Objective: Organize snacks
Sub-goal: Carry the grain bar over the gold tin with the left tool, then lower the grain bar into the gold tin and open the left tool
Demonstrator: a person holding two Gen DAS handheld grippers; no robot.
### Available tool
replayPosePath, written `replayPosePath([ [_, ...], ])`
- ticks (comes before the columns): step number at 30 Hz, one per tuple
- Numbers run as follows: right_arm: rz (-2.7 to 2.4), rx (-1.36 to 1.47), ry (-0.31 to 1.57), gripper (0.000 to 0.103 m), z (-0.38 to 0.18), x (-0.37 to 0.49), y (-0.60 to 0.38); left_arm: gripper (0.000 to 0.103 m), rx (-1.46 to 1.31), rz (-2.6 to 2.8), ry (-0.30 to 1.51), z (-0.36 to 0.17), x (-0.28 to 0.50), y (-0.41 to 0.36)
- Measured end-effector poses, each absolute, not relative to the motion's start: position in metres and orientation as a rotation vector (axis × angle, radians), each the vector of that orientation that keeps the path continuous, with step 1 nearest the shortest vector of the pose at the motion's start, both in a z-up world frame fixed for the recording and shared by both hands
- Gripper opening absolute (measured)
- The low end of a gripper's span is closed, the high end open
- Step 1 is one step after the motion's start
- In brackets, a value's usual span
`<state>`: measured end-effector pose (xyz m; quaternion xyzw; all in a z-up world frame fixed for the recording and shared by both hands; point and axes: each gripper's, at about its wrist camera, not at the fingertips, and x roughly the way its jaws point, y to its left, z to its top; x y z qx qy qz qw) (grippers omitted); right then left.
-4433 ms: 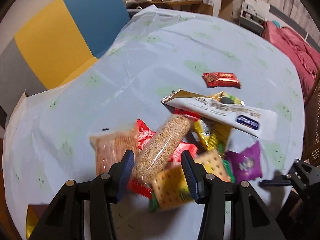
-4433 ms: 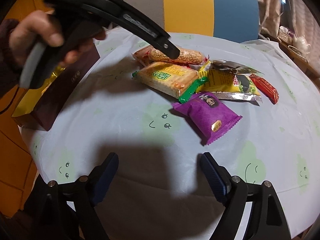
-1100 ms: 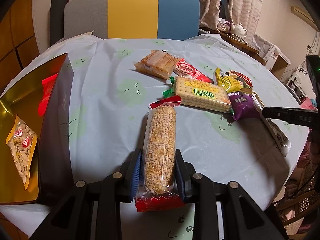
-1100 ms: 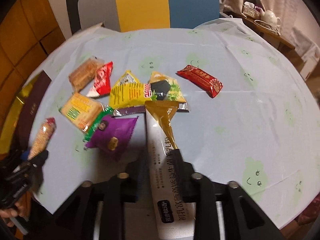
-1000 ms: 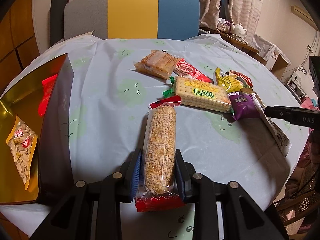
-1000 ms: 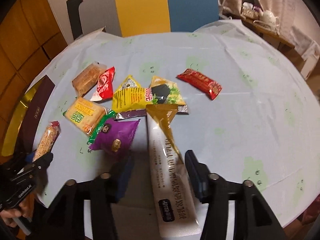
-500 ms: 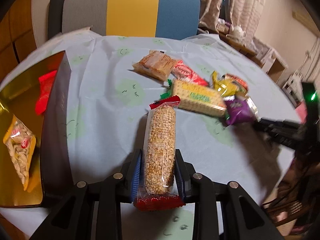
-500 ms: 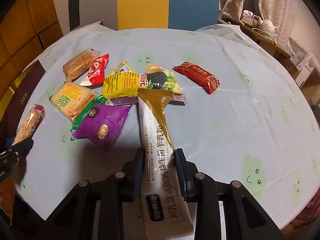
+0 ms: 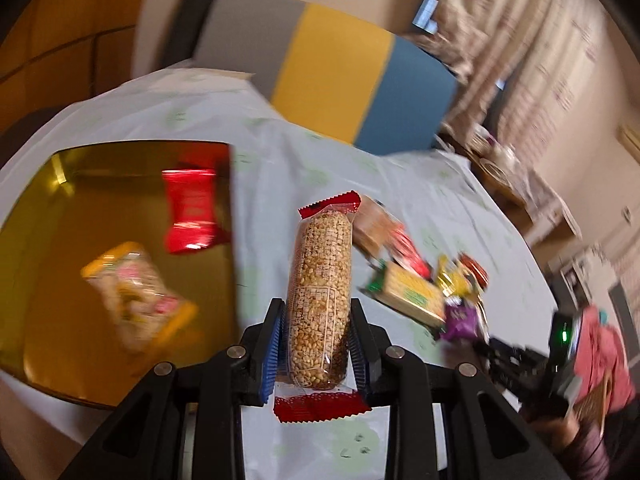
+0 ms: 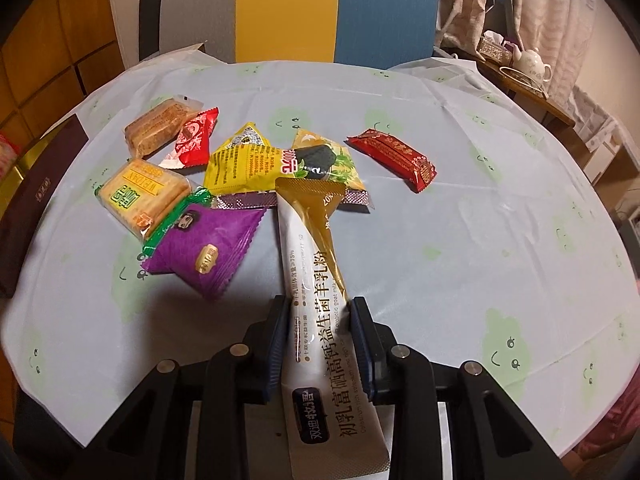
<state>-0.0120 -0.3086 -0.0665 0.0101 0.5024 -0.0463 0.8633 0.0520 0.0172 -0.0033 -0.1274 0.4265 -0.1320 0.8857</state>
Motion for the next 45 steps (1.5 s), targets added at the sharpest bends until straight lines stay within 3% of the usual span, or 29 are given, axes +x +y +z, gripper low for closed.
replayPosePath([
  [13, -0.100, 0.029, 1.042, 0.032, -0.067, -0.014, -0.308, 0.031, -0.649, -0.035, 0.957, -0.024, 0.118, 0.127],
  [22, -0.100, 0.024, 1.043, 0.032, -0.067, -0.014, -0.308, 0.031, -0.760, 0.057, 1.003, -0.054, 0.170, 0.142],
  [28, -0.102, 0.017, 1.048, 0.032, -0.067, -0.013, -0.307, 0.039, -0.801, 0.052, 1.065, -0.075, 0.198, 0.146],
  [45, -0.117, 0.005, 1.046, 0.032, -0.068, -0.013, -0.304, 0.039, -0.340, 0.062, 0.943, -0.031, 0.116, 0.108],
])
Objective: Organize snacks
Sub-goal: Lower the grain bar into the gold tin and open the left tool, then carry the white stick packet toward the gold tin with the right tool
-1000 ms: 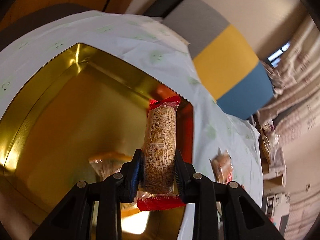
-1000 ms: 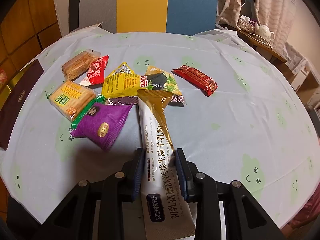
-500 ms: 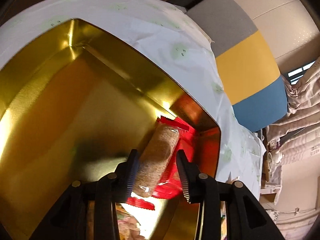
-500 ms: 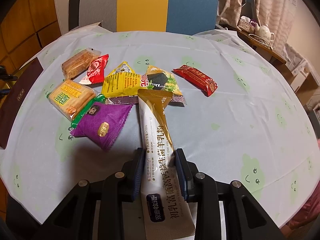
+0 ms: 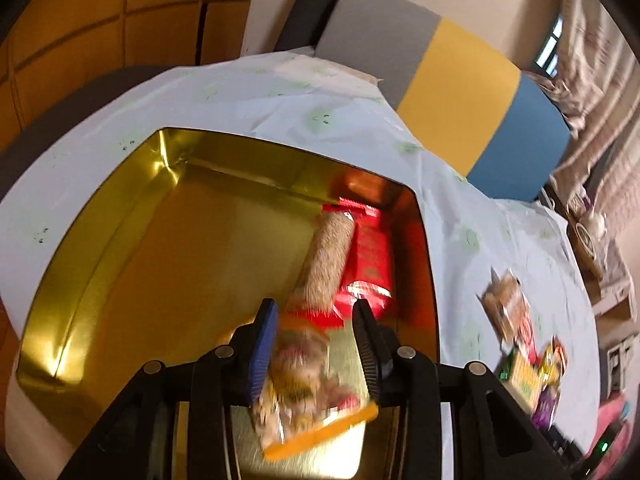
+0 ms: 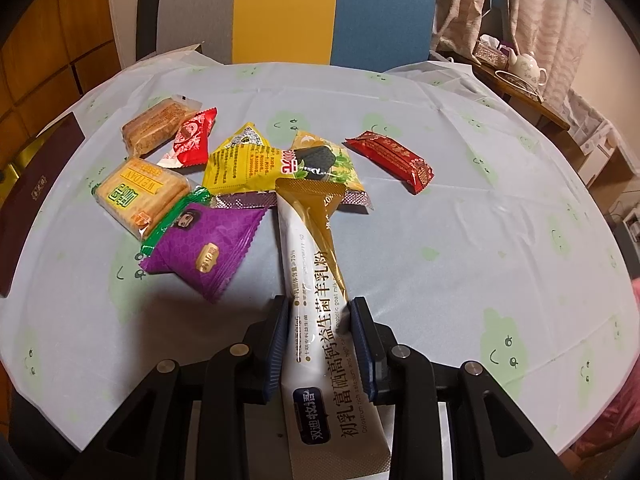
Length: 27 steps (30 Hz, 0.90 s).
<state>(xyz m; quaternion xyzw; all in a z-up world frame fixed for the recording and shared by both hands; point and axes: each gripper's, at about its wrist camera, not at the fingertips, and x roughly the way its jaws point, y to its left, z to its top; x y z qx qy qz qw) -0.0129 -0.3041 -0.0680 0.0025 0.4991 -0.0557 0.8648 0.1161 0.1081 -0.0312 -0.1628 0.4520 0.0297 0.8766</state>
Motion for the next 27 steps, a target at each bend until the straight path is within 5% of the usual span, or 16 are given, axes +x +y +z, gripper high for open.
replayPosePath([
  [17, -0.125, 0.101, 1.081, 0.032, -0.064, -0.016, -0.307, 0.039, -0.234, 0.075, 0.941, -0.032, 0.050, 0.103],
  [27, -0.019, 0.571, 1.082, 0.030, -0.060, -0.031, -0.344, 0.039, -0.208, 0.074, 0.909, -0.027, 0.041, 0.103],
])
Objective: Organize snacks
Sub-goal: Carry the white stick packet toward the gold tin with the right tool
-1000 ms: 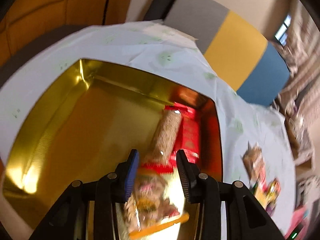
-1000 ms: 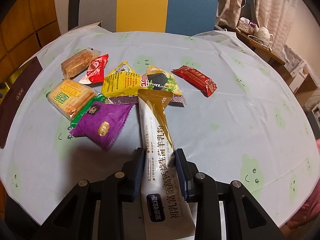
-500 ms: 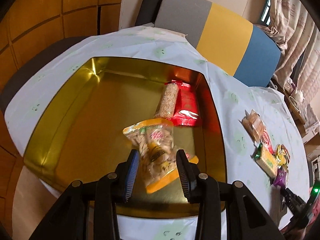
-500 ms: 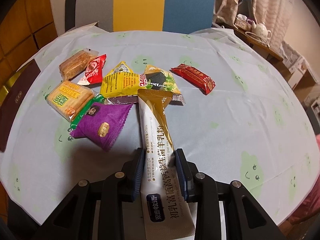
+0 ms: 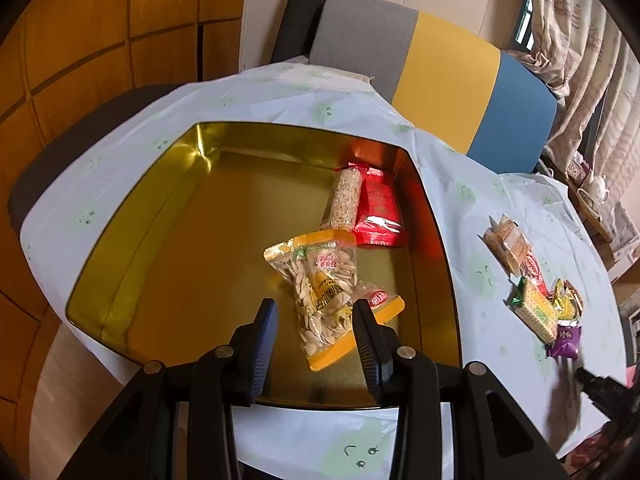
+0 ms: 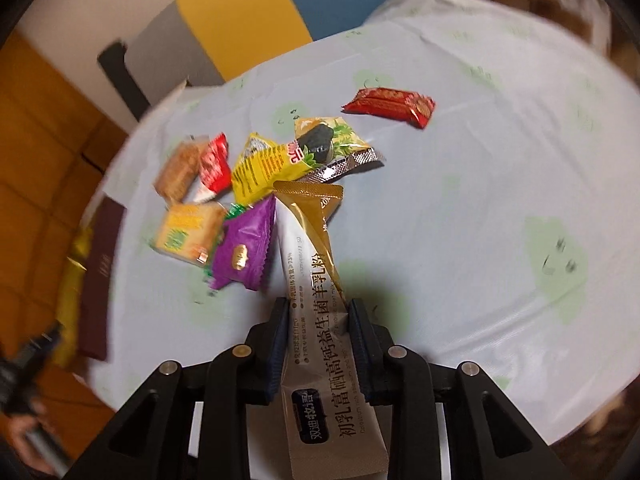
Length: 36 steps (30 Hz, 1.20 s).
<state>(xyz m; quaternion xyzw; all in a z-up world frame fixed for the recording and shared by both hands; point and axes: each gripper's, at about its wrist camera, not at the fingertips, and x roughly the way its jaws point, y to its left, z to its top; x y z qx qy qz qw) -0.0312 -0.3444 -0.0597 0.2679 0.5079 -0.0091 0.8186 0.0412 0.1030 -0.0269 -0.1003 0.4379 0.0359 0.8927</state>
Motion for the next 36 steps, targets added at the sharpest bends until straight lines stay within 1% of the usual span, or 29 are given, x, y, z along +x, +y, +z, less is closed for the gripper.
replayPosePath([
  [2, -0.009, 0.609, 1.072, 0.030, -0.058, -0.034, -0.347, 0.039, -0.202, 0.079, 0.908, -0.027, 0.041, 0.102],
  [6, 0.007, 0.590, 1.075, 0.030, -0.055, -0.037, -0.341, 0.039, -0.184, 0.080, 0.901, -0.025, 0.038, 0.100],
  [17, 0.074, 0.393, 1.032, 0.030, -0.027, -0.027, -0.291, 0.039, -0.139, 0.082, 0.897, -0.027, 0.031, 0.097],
  [22, 0.138, 0.387, 1.030, 0.030, -0.019, -0.021, -0.271, 0.039, -0.127, 0.074, 0.887, -0.025, 0.029, 0.094],
  [31, 0.255, 0.369, 1.105, 0.029, -0.031, 0.005, -0.220, 0.039, -0.116, 0.071, 0.877, -0.022, 0.025, 0.095],
  [36, 0.292, 0.376, 1.094, 0.029, -0.023, 0.018, -0.207, 0.039, -0.122, 0.070, 0.883, -0.023, 0.025, 0.096],
])
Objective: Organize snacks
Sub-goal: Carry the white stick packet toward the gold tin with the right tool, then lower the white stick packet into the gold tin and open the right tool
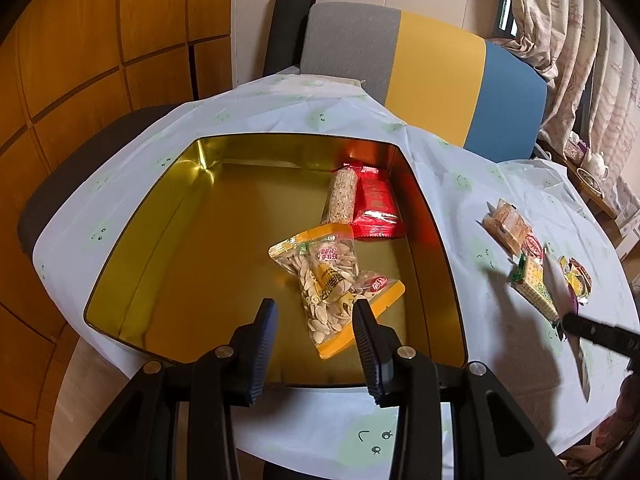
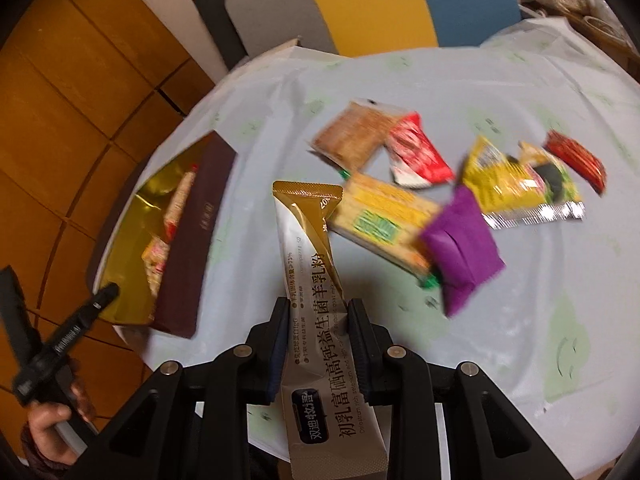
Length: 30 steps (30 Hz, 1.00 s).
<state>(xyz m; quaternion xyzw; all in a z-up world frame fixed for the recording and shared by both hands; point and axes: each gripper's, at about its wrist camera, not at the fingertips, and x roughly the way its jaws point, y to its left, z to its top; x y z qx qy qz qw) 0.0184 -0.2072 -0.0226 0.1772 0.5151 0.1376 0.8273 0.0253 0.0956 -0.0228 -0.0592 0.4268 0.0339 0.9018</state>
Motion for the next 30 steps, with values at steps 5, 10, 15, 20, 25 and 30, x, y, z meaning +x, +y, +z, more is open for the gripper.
replayPosePath([
  [5, 0.377, 0.371, 1.067, 0.029, 0.000, 0.036, -0.173, 0.039, -0.124, 0.073, 0.882, -0.024, 0.024, 0.096],
  [10, 0.446, 0.424, 1.075, 0.029, 0.014, 0.057, -0.135, 0.039, -0.136, 0.084, 0.883, -0.025, 0.023, 0.102],
  [15, 0.497, 0.514, 1.099, 0.029, 0.020, 0.079, -0.095, 0.039, -0.151, 0.112, 0.884, -0.027, 0.021, 0.114],
  [20, 0.514, 0.596, 1.155, 0.034, 0.011, 0.095, -0.065, 0.039, -0.168, 0.133, 0.885, -0.029, 0.018, 0.124],
  [25, 0.556, 0.612, 1.217, 0.042, -0.011, 0.095, -0.044, 0.039, -0.176, 0.142, 0.896, -0.034, 0.017, 0.130],
  [30, 0.584, 0.545, 1.228, 0.042, -0.019, 0.084, -0.040, 0.039, -0.185, 0.138, 0.898, -0.035, 0.016, 0.129],
])
